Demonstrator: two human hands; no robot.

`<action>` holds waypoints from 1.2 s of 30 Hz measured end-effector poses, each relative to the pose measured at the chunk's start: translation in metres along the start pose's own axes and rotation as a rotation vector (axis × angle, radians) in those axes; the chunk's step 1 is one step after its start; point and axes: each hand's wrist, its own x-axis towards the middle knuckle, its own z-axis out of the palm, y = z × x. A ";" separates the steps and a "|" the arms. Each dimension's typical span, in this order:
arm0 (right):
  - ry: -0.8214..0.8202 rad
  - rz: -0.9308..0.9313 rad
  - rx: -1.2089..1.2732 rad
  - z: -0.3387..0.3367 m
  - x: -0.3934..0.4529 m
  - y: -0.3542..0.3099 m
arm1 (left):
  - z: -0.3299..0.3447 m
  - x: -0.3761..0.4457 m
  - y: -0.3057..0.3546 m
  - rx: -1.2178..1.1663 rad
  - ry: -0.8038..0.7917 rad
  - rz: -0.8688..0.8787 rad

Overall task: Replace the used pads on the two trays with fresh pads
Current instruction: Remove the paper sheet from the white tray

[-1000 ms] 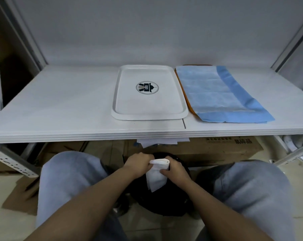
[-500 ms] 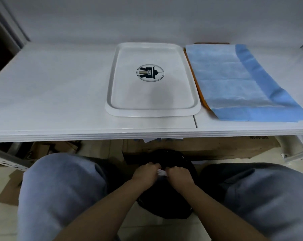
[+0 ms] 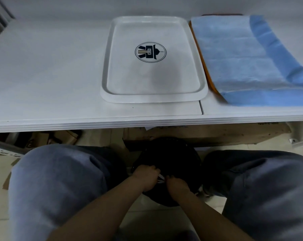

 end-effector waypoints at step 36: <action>-0.120 0.041 0.362 -0.005 0.006 -0.010 | -0.010 -0.027 0.010 0.218 -0.109 -0.033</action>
